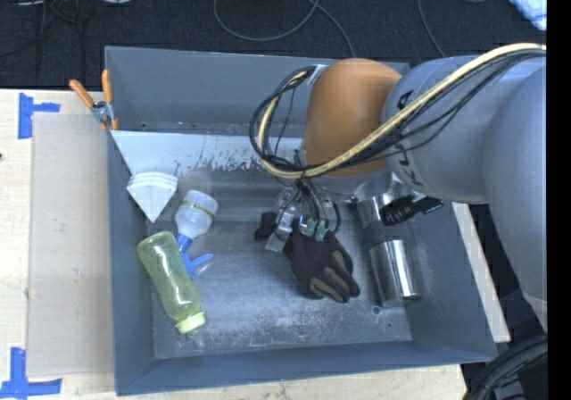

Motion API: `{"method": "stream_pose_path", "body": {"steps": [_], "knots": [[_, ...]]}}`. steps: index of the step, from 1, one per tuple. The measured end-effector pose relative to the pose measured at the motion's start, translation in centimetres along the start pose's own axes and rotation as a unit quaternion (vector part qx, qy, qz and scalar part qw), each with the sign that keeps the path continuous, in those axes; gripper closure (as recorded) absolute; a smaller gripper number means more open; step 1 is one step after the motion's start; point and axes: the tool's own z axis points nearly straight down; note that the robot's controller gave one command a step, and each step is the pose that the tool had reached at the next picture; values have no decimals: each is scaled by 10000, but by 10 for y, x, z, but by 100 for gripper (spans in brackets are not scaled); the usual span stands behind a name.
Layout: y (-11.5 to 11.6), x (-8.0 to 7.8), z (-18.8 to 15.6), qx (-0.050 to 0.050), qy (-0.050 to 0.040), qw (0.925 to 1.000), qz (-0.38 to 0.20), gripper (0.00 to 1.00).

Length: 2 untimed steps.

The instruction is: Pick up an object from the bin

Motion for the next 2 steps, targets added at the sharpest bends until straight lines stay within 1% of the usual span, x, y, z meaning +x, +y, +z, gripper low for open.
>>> {"method": "stream_pose_path", "body": {"steps": [1, 2], "knots": [[11, 5, 6, 2, 22, 9997, -250, 100], [-7, 27, -39, 7, 20, 10000, -59, 100]]}}
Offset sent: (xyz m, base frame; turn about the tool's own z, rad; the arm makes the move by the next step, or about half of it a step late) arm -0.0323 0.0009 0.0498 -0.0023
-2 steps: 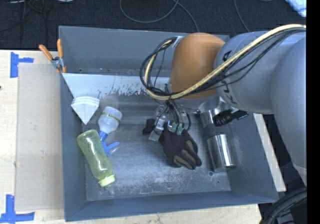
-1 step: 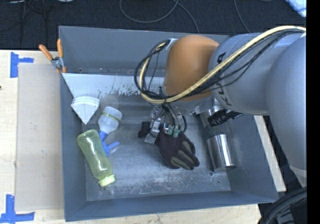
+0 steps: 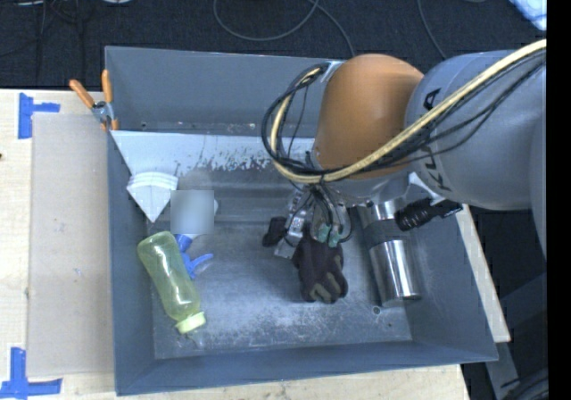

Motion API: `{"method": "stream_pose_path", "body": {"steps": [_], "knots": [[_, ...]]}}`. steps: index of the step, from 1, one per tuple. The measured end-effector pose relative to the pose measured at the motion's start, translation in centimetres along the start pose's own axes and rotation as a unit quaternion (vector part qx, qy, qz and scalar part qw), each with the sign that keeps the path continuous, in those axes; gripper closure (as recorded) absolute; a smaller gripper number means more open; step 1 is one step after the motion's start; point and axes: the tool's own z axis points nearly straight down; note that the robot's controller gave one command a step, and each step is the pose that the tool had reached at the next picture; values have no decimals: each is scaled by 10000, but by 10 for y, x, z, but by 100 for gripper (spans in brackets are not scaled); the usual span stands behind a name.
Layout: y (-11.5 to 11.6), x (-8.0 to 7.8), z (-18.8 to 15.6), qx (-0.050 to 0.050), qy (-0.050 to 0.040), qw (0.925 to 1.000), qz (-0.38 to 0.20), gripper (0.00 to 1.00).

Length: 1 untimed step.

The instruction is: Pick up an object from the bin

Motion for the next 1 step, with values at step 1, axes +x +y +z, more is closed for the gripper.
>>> {"method": "stream_pose_path", "body": {"steps": [1], "knots": [[5, -16, -59, -1, 2, 10000, 41, 100]]}}
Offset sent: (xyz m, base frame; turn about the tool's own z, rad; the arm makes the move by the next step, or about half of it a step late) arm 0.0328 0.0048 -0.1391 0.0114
